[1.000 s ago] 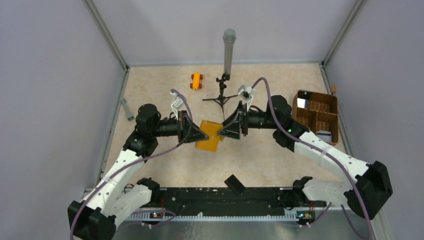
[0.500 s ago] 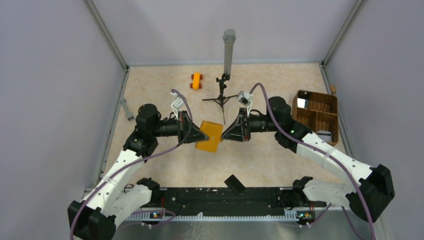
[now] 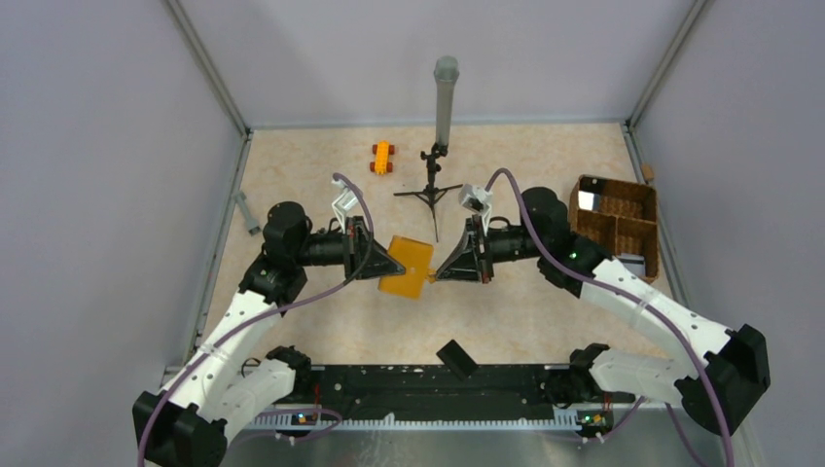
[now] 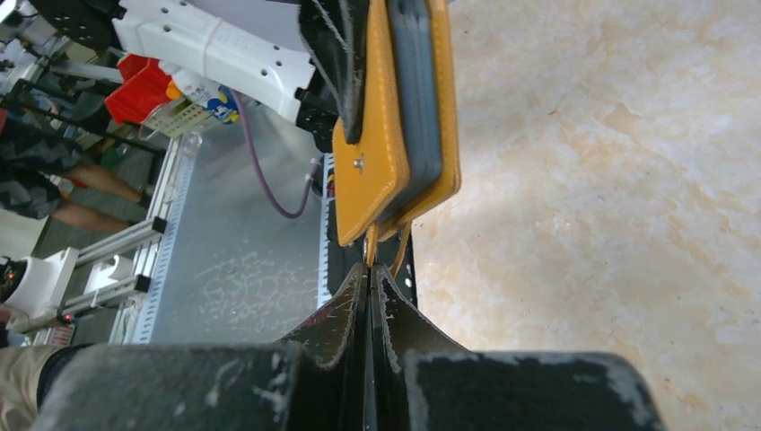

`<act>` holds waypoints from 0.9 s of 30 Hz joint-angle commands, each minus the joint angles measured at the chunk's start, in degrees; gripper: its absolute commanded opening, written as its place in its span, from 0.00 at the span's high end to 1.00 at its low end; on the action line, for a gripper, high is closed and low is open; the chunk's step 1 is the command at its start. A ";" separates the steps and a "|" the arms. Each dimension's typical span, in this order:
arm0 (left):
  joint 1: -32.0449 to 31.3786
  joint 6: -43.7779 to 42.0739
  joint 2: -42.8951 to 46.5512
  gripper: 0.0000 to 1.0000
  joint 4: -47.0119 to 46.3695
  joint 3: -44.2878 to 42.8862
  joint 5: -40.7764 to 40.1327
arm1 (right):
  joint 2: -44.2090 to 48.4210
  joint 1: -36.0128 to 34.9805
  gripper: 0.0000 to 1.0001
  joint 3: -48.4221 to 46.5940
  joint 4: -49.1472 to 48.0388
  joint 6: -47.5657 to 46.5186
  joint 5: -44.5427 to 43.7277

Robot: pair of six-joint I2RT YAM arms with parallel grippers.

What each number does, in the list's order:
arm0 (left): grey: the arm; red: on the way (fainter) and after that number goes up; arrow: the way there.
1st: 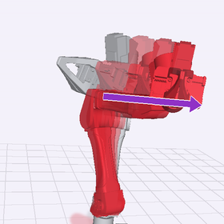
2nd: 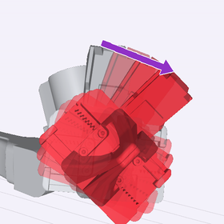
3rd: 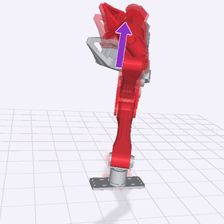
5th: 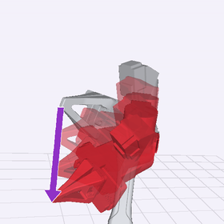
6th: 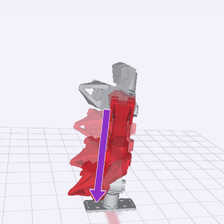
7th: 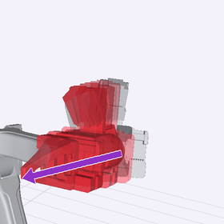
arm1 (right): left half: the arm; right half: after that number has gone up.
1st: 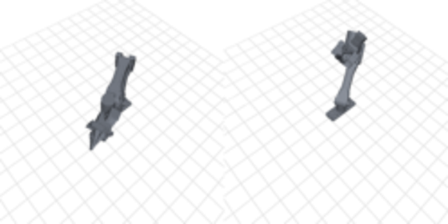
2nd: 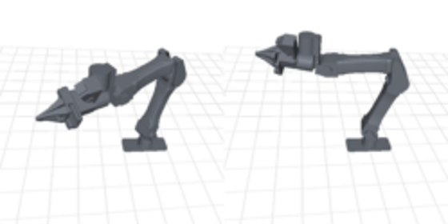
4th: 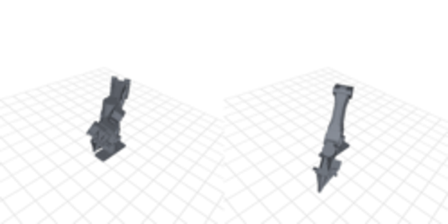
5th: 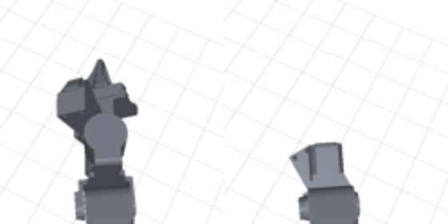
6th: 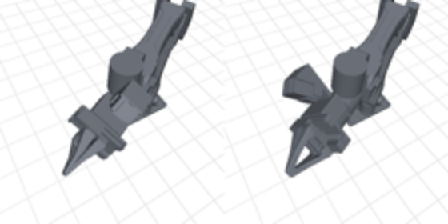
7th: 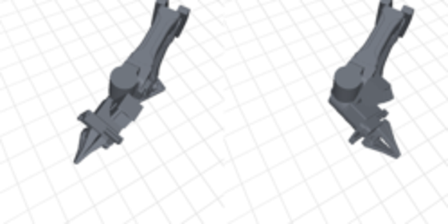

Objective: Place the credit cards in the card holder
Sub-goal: Close the card holder at the center of the board.

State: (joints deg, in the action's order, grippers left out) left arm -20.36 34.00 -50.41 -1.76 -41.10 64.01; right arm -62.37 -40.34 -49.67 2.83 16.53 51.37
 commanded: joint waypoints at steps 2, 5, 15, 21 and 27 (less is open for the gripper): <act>1.03 0.80 -0.19 1.00 -4.02 -0.88 0.97 | 2.60 0.07 1.00 -4.18 6.73 -6.12 6.37; 1.17 0.64 -0.04 1.00 -3.96 -0.79 0.74 | 3.40 0.08 1.00 -4.02 5.69 -5.73 6.37; 1.44 -4.02 -0.95 1.00 1.93 -1.57 -3.70 | 3.13 0.06 0.99 -4.18 1.28 -2.34 2.09; 1.20 -15.33 8.78 1.00 13.03 -2.28 -27.49 | 4.17 0.08 0.47 -0.82 -7.16 8.80 -21.16; 1.12 -16.12 12.87 1.00 14.66 -1.46 -38.78 | -0.02 -2.80 0.35 2.84 -12.36 25.12 -36.74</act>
State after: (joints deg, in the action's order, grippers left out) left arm -19.40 21.19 -39.22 12.08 -41.39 36.82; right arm -59.88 -40.53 -47.51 -4.75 29.34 29.65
